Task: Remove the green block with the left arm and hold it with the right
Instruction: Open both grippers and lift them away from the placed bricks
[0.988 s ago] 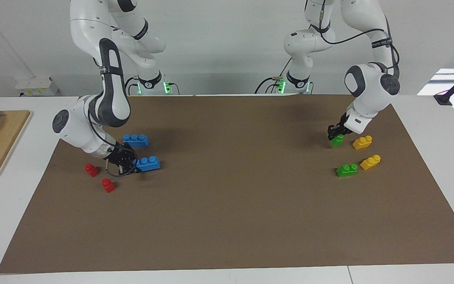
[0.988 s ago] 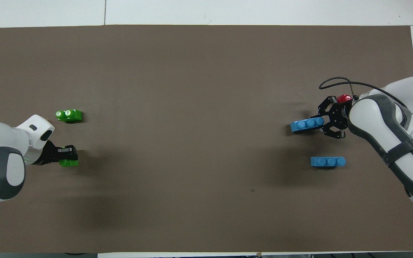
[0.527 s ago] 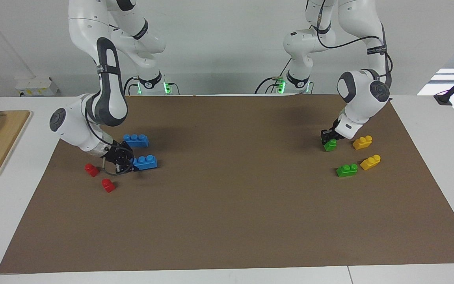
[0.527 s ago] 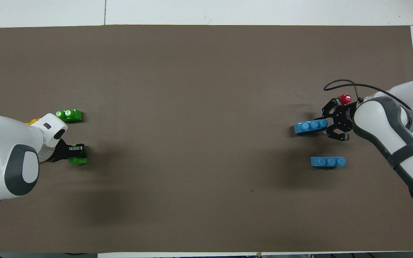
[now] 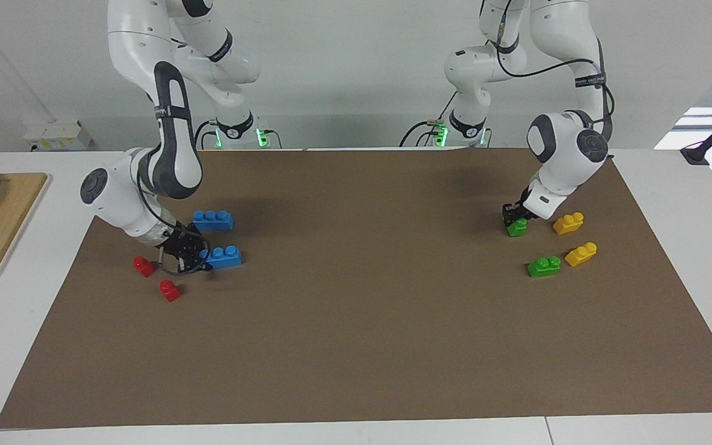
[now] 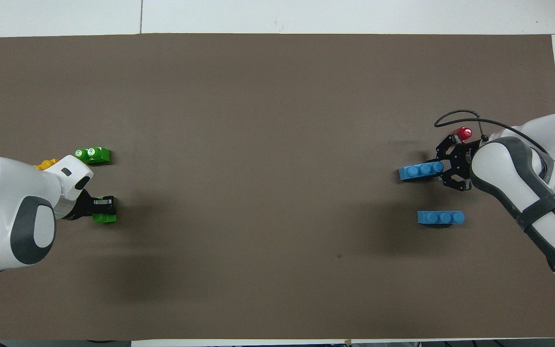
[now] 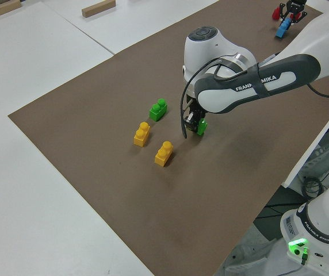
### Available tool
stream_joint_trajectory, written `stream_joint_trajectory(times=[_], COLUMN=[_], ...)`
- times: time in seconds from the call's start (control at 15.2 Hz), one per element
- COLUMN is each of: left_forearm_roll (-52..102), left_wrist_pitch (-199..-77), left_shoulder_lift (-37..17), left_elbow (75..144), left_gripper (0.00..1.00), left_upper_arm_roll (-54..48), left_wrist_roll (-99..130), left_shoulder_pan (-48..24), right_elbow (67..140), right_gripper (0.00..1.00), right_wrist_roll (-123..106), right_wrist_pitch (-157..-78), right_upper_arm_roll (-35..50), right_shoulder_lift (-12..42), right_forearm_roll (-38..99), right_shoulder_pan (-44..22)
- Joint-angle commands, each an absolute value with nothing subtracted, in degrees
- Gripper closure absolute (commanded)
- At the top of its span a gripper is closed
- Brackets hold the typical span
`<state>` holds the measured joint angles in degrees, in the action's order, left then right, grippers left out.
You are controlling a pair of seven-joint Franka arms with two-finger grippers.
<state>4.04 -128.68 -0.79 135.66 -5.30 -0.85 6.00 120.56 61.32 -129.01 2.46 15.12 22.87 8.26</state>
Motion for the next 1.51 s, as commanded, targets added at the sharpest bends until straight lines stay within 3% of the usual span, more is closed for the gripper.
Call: stream_joint_trajectory(times=[0.0, 0.07, 0.13, 0.2, 0.26, 0.33, 0.4, 0.46, 0.53, 0.72, 1.05, 1.45], left_forearm_roll=[2.6, 2.6, 2.6, 2.6, 2.6, 2.6, 2.6, 2.6, 2.6, 2.6, 2.6, 2.5], left_wrist_pitch=[-130.3, -130.3, -130.3, -130.3, -130.3, -130.3, -130.3, -130.3, -130.3, -127.9, -116.8, -102.6], left_shoulder_lift=[-0.6, -0.6, -0.6, -0.6, -0.6, -0.6, -0.6, -0.6, -0.7, -0.4, 1.3, 0.6], left_elbow=[136.7, 136.7, 136.7, 136.7, 136.7, 136.7, 136.7, 136.6, 136.3, 133.7, 125.5, 113.0], left_gripper=[0.80, 0.80, 0.80, 0.71, 0.53, 0.49, 0.37, 0.16, 0.00, 0.00, 0.00, 0.00], left_upper_arm_roll=[-4.7, -4.7, -4.8, -4.8, -4.8, -4.8, -4.8, -4.8, -4.8, -4.8, -4.7, -4.7], left_wrist_roll=[-1.3, -1.2, -1.1, -1.1, -1.1, -1.0, -0.9, -0.8, -0.8, -0.8, -0.9, -0.8], left_shoulder_pan=[5.7, 5.9, 5.9, 5.9, 5.9, 5.9, 5.9, 5.8, 5.8, 6.2, 6.3, 7.6], right_elbow=[122.5, 122.5, 122.3, 122.3, 122.2, 122.0, 121.6, 120.5, 118.8, 112.6, 106.5, 97.0], right_gripper=[0.94, 0.80, 0.55, 0.24, 0.12, 0.06, 0.06, 0.05, 0.05, 0.03, 0.02, 0.02], right_wrist_roll=[60.7, 60.4, 60.3, 60.3, 60.4, 60.4, 60.4, 60.4, 60.9, 63.1, 61.9, 37.0], right_wrist_pitch=[-130.1, -130.0, -129.8, -129.6, -129.4, -129.1, -128.8, -127.2, -124.6, -116.6, -114.1, -104.3], right_upper_arm_roll=[3.3, 3.3, 3.3, 3.3, 3.4, 3.4, 3.4, 3.4, 3.4, 3.3, 3.3, 3.3], right_shoulder_lift=[13.4, 13.4, 13.4, 13.3, 12.9, 12.6, 12.1, 11.4, 11.2, 10.5, 9.7, 7.6], right_forearm_roll=[21.6, 21.6, 21.6, 21.6, 21.7, 21.7, 21.7, 21.8, 21.8, 21.8, 20.3, 11.8], right_shoulder_pan=[9.3, 9.4, 9.4, 9.4, 9.4, 9.3, 9.5, 9.8, 9.9, 10.1, 10.5, 10.6])
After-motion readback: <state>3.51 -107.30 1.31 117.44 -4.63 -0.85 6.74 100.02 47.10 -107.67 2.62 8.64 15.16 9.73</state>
